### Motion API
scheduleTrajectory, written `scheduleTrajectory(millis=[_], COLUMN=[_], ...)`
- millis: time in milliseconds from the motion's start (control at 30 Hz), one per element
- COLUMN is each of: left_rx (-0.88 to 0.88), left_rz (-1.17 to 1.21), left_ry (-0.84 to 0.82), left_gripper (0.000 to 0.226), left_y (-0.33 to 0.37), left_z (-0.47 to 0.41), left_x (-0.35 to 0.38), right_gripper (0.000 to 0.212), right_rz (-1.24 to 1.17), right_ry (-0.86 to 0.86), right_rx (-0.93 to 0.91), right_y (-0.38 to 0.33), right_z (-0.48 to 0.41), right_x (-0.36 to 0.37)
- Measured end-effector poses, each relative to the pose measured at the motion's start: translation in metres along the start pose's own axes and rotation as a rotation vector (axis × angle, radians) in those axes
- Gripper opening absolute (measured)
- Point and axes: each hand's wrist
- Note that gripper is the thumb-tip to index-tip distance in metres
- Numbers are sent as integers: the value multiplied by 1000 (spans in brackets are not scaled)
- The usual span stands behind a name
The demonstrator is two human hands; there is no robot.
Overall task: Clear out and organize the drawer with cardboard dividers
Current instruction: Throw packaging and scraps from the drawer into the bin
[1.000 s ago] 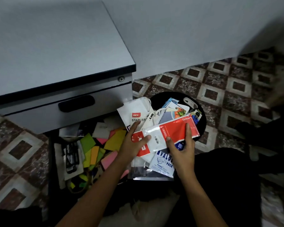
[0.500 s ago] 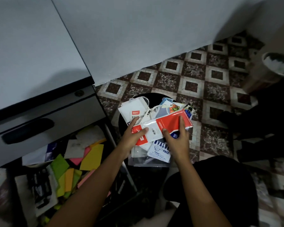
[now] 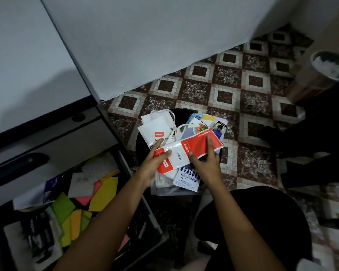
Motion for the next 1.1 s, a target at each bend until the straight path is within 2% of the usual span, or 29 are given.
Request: scheduleTrajectory(millis=[167, 367, 500, 733, 833, 1000, 1100], left_rx=[6, 8, -1, -53, -53, 66, 100], left_rz=[-10, -162, -203, -162, -117, -370, -487], left_ry=[25, 87, 71, 143, 199, 265, 260], left_gripper=[57, 69, 73, 59, 55, 40, 41], left_y=[1, 4, 4, 11, 12, 16, 19], left_z=[-4, -8, -9, -11, -14, -13, -9], left_x=[-6, -5, -5, -6, -9, -7, -9], right_gripper=[85, 83, 76, 48, 41, 35, 32], right_rz=[98, 229, 291, 161, 148, 172, 132], right_ry=[-65, -127, -176, -42, -15, -62, -66], right_rx=[42, 68, 115, -4, 17, -12, -45], right_y=[-6, -7, -1, -10, -18, -25, -28], right_z=[-5, -15, -21, -28, -30, -21, -12], right_x=[7, 15, 19, 15, 7, 1, 1])
Point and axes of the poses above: each hand's wrist, its own z-axis away from the middle knuckle, its own x-axis out of the palm, y = z × x, and after that the axes turned 3 degrees about -y, right-handed
